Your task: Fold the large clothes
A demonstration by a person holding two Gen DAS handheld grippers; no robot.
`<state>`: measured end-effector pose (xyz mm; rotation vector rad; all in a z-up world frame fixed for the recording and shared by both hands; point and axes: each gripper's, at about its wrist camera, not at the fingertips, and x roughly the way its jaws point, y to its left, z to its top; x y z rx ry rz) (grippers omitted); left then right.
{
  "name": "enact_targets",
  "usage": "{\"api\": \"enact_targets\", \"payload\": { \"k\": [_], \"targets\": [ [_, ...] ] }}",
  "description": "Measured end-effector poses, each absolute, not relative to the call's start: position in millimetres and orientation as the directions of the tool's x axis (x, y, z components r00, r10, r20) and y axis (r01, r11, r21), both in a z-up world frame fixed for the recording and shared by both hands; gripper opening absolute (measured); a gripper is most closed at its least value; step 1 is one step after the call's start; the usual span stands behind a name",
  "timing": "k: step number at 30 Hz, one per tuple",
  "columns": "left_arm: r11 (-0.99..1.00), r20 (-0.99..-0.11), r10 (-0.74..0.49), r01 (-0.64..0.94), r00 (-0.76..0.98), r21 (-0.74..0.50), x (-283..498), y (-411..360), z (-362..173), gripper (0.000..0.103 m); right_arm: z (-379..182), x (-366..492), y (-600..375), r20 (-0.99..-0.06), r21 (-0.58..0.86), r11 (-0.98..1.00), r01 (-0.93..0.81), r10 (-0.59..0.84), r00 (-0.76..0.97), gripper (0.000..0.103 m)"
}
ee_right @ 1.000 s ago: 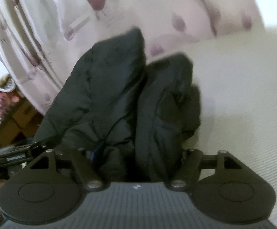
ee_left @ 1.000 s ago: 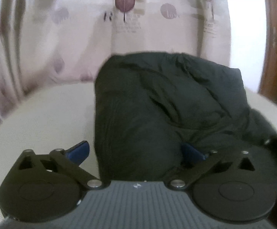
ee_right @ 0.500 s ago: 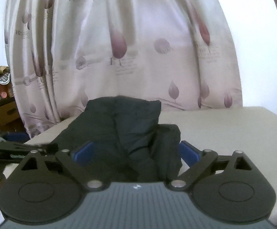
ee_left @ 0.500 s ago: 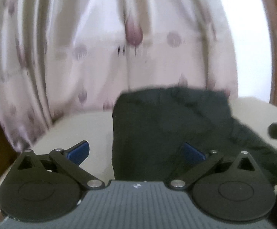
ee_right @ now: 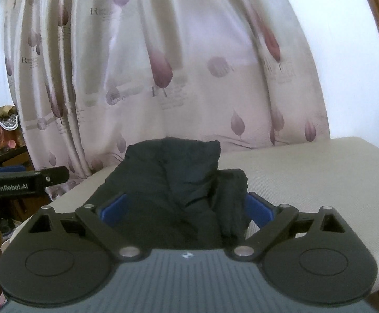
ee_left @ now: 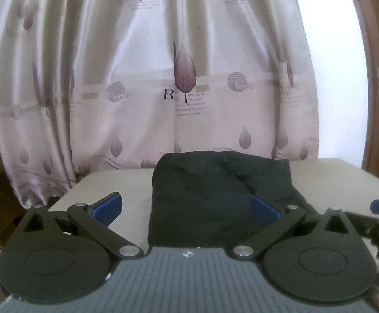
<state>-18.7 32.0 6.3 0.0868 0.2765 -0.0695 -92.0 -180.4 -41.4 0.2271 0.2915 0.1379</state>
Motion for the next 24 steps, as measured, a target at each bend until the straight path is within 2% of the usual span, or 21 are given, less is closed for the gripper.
{"api": "enact_targets", "payload": {
  "k": [17, 24],
  "targets": [
    [0.997, -0.358, -0.057, 0.074, 0.932, 0.035, -10, 34, -5, 0.103, -41, -91, -176, -0.287, 0.214, 0.973, -0.090, 0.150, 0.946, 0.099],
    [0.998, -0.362, -0.044, 0.056, 0.931, 0.023, -8, 35, -13, 0.103, -41, -90, -176, -0.289, 0.201, 0.976, -0.084, 0.141, 0.947, 0.099]
  ]
}}
